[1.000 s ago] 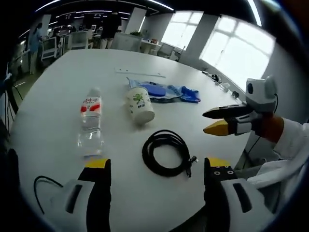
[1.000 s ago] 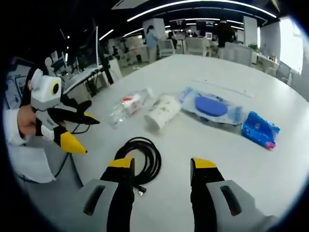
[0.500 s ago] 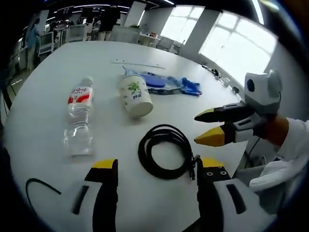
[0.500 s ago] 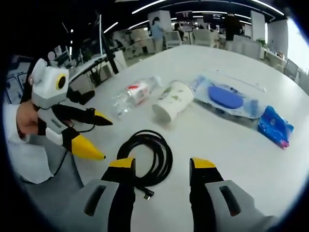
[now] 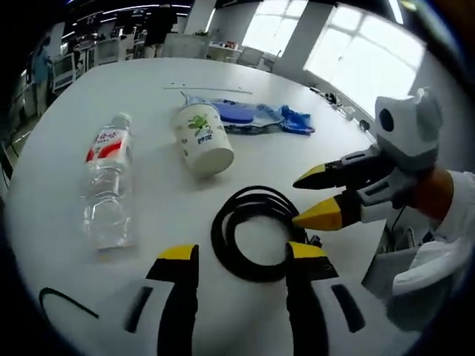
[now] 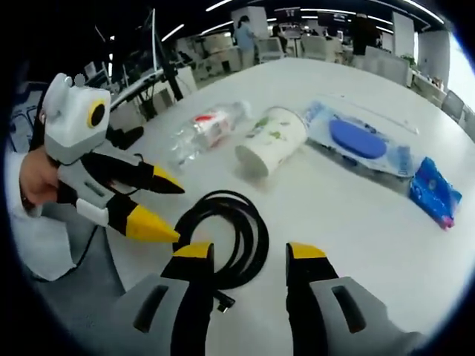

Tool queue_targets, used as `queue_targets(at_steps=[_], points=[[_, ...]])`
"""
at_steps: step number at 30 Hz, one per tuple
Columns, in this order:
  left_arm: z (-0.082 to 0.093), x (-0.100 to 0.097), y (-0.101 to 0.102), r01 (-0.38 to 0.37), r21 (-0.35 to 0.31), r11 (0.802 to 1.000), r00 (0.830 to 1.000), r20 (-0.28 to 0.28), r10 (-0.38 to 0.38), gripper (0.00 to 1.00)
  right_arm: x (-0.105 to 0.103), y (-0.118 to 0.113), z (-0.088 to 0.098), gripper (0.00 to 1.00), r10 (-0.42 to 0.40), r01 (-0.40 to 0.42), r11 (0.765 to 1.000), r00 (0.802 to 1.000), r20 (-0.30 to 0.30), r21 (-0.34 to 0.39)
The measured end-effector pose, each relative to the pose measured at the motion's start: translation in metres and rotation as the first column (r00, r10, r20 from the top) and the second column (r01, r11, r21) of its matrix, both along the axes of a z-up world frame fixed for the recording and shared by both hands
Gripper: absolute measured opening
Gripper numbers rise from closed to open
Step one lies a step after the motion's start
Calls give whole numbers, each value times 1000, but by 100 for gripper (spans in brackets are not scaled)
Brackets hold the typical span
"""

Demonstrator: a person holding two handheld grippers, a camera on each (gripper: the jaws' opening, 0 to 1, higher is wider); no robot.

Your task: Arrange the tabletop items into an orderly group along one side of the table until the central work area is clear of visible clutter.

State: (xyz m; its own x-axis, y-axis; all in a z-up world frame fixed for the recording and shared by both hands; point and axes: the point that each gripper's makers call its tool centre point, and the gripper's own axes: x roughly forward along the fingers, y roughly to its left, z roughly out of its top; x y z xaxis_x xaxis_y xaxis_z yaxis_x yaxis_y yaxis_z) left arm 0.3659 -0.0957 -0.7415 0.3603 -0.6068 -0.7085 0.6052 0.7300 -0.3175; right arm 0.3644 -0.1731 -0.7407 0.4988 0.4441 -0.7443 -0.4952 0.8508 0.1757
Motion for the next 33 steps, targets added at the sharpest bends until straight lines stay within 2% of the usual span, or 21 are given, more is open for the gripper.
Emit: queue_targets(at_steps=[10,14,16,19,21,22,25,27,33], points=[[-11,-1,-2,25,38,999,1000,-11,-25,31,0,0,-11,30,0,-1,1000,1000,-26,-12],[-17,-3,0,26,54,998,999,-25,-25,29,-2,3,-14,21,12,-12,1000,999,-34,-21],[-16,-3,0,28,49,998,999,-27,-26,26,-3,5,-17,21,13,-14,1000,999,-39,-22],[-16,0,4,32,73,997,999,-9,-31,22,-3,4,-19,19,12,-13,1000,999,-44,-27],[-19,2,9,55,123,991,998,14,-57,17,-3,4,-20,19,6,-7,1000,999,-42,-27],[-19,0,5,56,106,993,998,2,-57,17,-3,5,-20,19,5,-6,1000,999,-41,-29],[-18,1,5,62,118,991,998,8,-64,17,-2,5,-21,17,1,-3,999,999,-42,-53],[-19,1,4,57,125,991,998,5,-58,17,1,4,-18,12,-8,7,998,1000,-27,-58],[-20,1,6,37,134,990,999,-13,-36,12,2,6,-16,5,-32,30,999,999,-44,-32]])
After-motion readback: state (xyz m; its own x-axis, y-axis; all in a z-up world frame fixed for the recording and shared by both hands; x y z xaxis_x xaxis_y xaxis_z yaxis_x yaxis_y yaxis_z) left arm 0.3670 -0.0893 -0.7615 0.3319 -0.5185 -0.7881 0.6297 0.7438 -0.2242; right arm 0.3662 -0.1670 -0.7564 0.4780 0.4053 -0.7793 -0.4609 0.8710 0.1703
